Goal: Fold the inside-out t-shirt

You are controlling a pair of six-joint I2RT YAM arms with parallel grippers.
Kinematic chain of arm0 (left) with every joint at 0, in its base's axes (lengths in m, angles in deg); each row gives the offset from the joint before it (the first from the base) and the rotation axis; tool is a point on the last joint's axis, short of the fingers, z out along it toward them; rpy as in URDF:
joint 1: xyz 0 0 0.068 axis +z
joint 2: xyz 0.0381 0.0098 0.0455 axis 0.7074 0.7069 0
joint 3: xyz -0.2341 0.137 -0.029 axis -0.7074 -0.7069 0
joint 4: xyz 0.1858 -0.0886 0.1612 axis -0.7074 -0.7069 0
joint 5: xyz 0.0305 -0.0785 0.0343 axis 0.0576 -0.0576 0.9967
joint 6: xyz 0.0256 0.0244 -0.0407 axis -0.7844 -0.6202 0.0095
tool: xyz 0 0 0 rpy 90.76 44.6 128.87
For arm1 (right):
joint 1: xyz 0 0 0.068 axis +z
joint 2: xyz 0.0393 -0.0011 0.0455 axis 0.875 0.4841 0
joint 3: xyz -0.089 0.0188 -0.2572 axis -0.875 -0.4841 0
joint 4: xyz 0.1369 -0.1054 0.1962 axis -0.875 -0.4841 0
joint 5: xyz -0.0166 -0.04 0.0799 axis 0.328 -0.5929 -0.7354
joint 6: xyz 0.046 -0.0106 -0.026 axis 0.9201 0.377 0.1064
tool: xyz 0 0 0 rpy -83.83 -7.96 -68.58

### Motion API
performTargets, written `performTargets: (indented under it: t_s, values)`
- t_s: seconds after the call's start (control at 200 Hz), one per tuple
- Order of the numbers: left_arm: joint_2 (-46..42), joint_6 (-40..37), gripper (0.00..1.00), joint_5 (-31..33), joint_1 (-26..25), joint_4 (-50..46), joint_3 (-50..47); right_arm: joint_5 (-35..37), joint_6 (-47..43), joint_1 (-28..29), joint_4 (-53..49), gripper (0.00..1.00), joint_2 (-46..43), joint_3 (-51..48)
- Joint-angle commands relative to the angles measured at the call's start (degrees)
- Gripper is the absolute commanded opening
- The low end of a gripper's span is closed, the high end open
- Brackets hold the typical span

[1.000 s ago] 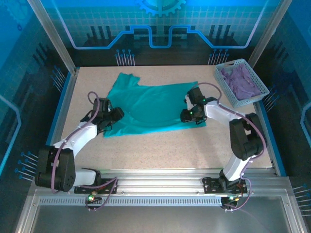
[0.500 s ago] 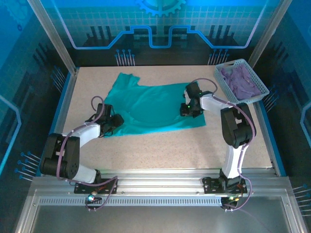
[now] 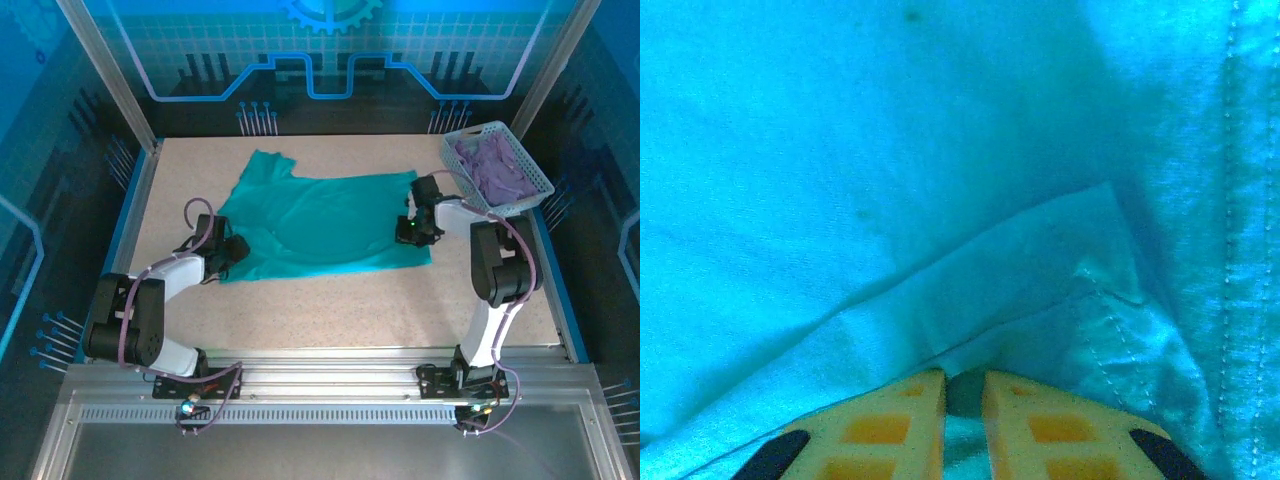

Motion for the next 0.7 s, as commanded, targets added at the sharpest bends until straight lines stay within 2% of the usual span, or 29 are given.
performTargets:
  t_s: [0.0,0.215,0.47,0.565,0.695]
  values:
    - [1.7,0.3,0.52,1.2,1.2,-0.7,0.8,0.1,3.0,-2.0,-1.2,0.17,-0.8,-2.6]
    - [-0.7,0.3,0.52,-1.1,1.9,-0.8,1.5,-0.4,2.2,-1.4,-1.6,0.19,-6.3,-3.7]
    - [-12.2,0.7,0.56,-3.3,-0.8,-5.0,-0.3,2.9,2.7,-1.1,-2.5,0.39,-17.6,-12.4]
    - [-11.6,0.2,0.57,-8.8,-3.9,-2.4,0.2,1.1,3.2,-1.5,-0.4,0.4,-16.2,-11.8]
    - [-3.8,3.0,0.56,-16.0,-5.0,0.7,3.0,-0.6,4.1,-2.0,0.8,0.37,-10.1,-8.5]
